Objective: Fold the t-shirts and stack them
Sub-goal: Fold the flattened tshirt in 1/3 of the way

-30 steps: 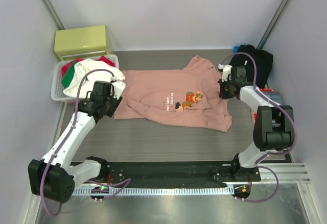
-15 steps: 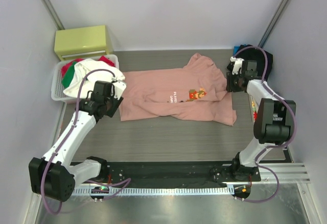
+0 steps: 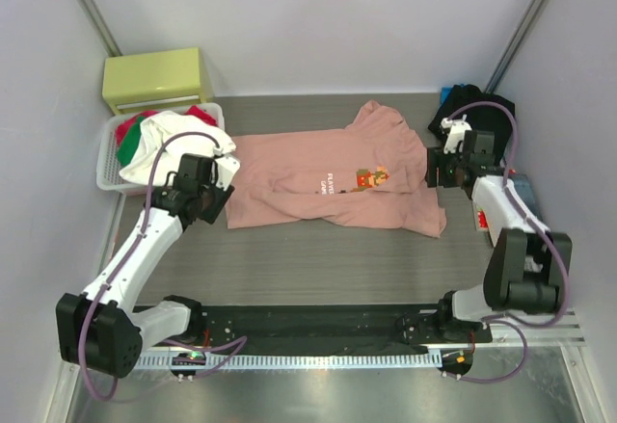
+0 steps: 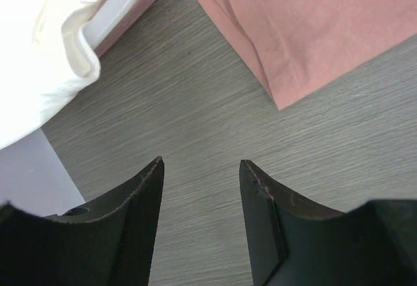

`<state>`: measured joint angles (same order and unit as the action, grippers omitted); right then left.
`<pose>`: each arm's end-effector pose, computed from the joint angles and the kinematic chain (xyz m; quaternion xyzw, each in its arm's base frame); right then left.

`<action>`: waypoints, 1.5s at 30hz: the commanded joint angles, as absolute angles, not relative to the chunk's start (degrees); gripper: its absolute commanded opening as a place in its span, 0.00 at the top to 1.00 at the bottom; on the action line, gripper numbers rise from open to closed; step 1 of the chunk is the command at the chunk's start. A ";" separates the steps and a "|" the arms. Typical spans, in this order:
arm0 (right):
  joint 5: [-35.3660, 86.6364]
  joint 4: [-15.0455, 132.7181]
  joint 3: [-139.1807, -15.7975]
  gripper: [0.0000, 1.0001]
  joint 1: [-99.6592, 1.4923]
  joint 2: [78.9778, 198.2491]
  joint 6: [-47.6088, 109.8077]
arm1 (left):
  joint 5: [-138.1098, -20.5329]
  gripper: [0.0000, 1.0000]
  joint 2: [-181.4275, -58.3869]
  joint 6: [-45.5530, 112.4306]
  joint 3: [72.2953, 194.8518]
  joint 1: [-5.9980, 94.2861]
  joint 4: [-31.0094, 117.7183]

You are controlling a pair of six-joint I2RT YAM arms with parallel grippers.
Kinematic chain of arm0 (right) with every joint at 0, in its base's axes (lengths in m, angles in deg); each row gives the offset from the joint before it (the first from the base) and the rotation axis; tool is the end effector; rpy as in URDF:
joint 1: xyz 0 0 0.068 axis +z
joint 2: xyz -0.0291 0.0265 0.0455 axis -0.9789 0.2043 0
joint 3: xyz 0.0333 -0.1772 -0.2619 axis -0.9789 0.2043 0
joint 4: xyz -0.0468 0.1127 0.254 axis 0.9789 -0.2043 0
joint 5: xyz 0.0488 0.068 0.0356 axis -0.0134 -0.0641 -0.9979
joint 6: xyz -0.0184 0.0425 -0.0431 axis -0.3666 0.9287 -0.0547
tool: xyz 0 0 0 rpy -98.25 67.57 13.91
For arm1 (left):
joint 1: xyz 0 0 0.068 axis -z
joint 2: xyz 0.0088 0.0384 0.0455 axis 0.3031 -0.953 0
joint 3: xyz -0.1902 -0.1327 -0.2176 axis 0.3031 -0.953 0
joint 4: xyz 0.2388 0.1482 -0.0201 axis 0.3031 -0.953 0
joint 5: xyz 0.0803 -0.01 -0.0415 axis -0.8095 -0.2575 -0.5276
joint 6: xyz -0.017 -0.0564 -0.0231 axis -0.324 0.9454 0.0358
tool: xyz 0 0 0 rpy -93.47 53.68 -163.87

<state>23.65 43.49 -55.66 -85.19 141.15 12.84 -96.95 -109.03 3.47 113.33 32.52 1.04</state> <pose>0.3303 -0.0321 0.2542 -0.0675 0.9212 0.0167 0.3829 0.2278 -0.0522 0.2970 0.2454 0.9126 0.0871 0.3153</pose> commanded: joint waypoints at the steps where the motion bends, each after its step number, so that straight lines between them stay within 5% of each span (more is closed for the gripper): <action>1: 19.05 40.46 -53.37 0.32 -85.33 129.72 14.96 | -93.56 0.49 -111.20 2.18 113.87 32.93 -1.10; 8: 16.23 39.92 -48.79 0.46 -85.15 127.05 16.63 | -88.38 0.57 -118.67 3.66 118.96 36.18 -1.90; 11: 16.05 39.83 -48.96 0.49 -84.98 128.37 16.46 | -89.16 0.80 -122.89 4.63 122.48 39.43 -0.33; 12: 15.88 39.66 -48.96 0.49 -84.98 128.37 16.29 | -89.43 0.79 -124.38 5.07 123.79 39.88 0.72; 15: 15.09 39.66 -48.53 0.48 -84.98 128.20 15.85 | -90.57 0.56 -130.34 5.07 128.53 40.41 1.18; 17: 14.99 39.66 -48.26 0.48 -84.98 128.11 15.59 | -90.22 0.51 -132.73 4.72 131.00 40.41 1.70; 25: 15.70 39.83 -47.12 0.46 -84.98 127.06 14.53 | -82.40 0.49 -144.16 6.12 138.84 39.35 0.91; 29: 15.35 39.66 -46.50 0.46 -84.98 126.35 13.74 | -83.53 0.50 -140.40 6.65 136.21 39.35 2.75; 30: 15.26 39.48 -46.50 0.72 -84.98 126.09 13.39 | -84.58 0.51 -138.65 6.83 134.20 39.35 3.19; 33: 16.92 39.04 -46.24 0.99 -85.07 123.11 12.25 | -90.03 0.55 -126.45 6.83 125.61 38.31 8.88; 36: 17.46 40.36 -44.84 0.99 -85.07 119.85 11.89 | -92.93 0.98 -111.95 7.10 120.13 31.21 16.28; 45: 11.74 36.94 -47.90 0.99 -84.19 125.99 11.28 | -92.88 1.00 -100.13 7.44 113.09 29.16 12.78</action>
